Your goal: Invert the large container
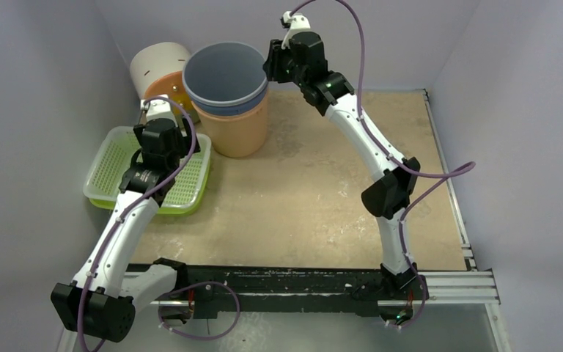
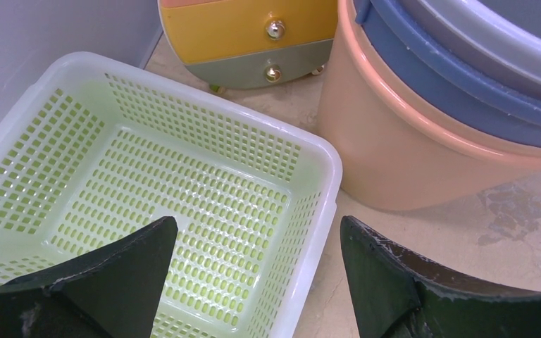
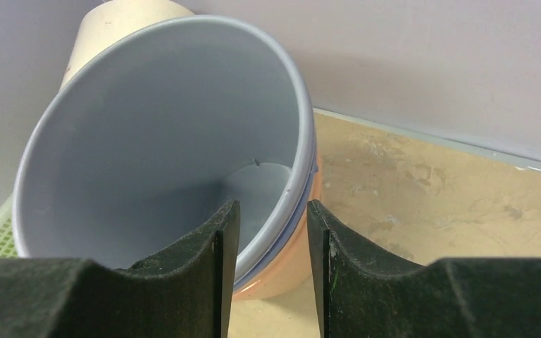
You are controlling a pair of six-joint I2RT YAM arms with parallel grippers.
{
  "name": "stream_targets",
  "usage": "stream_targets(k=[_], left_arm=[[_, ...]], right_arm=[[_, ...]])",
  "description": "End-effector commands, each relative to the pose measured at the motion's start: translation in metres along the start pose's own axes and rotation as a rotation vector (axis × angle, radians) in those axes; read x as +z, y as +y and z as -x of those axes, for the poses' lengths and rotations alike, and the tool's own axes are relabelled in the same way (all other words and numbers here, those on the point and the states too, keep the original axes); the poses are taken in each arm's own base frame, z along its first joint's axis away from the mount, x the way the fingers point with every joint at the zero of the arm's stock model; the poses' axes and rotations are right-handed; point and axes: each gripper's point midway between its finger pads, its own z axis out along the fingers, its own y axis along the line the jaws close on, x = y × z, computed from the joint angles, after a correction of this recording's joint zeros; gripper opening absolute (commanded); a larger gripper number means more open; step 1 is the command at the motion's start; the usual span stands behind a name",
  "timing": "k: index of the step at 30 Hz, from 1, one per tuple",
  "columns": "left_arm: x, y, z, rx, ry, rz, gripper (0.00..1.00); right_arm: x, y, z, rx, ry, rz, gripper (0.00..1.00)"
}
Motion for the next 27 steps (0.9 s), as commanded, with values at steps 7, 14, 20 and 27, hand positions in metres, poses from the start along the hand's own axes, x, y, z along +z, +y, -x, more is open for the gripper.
stream_targets(k=[7, 14, 20, 27], left_arm=[[0.001, -0.005, 0.000, -0.005, -0.022, -0.028, 0.83], [0.002, -0.005, -0.003, 0.001, -0.017, -0.033, 0.83], [0.001, -0.006, -0.005, -0.002, -0.018, -0.042, 0.83], [0.004, -0.007, -0.009, 0.005, -0.009, -0.043, 0.83]], right_arm=[[0.007, 0.015, 0.017, 0.052, -0.048, 0.091, 0.44], [0.020, 0.014, 0.003, 0.064, -0.026, 0.091, 0.46], [0.028, 0.012, -0.001, 0.071, -0.028, 0.080, 0.46], [0.033, 0.012, -0.005, 0.080, -0.025, 0.078, 0.41]])
